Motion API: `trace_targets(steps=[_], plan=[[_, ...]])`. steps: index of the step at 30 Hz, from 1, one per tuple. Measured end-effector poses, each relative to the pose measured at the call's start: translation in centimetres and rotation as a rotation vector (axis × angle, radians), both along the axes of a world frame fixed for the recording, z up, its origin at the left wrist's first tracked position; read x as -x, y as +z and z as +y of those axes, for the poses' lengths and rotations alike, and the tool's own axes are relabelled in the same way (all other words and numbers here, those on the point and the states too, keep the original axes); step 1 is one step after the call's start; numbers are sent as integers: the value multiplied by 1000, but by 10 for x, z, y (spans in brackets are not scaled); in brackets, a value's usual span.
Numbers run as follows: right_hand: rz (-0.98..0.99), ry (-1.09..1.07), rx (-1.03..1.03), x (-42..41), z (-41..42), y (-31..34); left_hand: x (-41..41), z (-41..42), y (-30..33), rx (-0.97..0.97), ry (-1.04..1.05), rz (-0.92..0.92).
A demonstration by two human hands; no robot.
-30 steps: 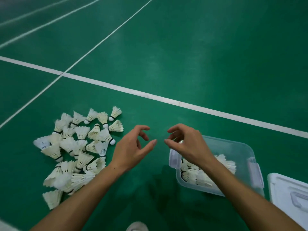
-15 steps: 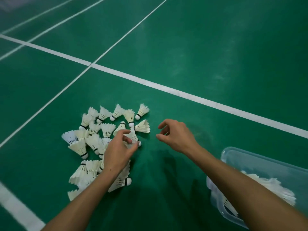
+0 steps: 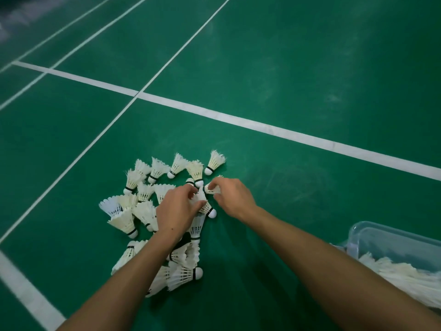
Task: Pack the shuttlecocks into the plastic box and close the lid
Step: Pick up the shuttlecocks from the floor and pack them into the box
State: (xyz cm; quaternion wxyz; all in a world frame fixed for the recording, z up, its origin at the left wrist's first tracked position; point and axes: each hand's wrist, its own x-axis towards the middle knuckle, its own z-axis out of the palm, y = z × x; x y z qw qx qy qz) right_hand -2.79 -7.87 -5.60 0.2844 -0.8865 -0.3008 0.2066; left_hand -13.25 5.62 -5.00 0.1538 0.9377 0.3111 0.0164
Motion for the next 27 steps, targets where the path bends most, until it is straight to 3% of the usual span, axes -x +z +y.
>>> trace_targets(steps=[6,11,14,18,27], plan=[[-25,-41,-32,4,-23,9,0,-6,4,163,-44,-91],[-63,-62,-23,8,-57,26,9,-12,8,39,26,-71],[-66,-64,-26,15,-72,33,2,-3,9,187,130,-39],[-68,-78,-62,22,-94,42,-13,3,11,238,226,-36],[-42,-135,-208,19,-126,47,-32,28,6,539,319,7]])
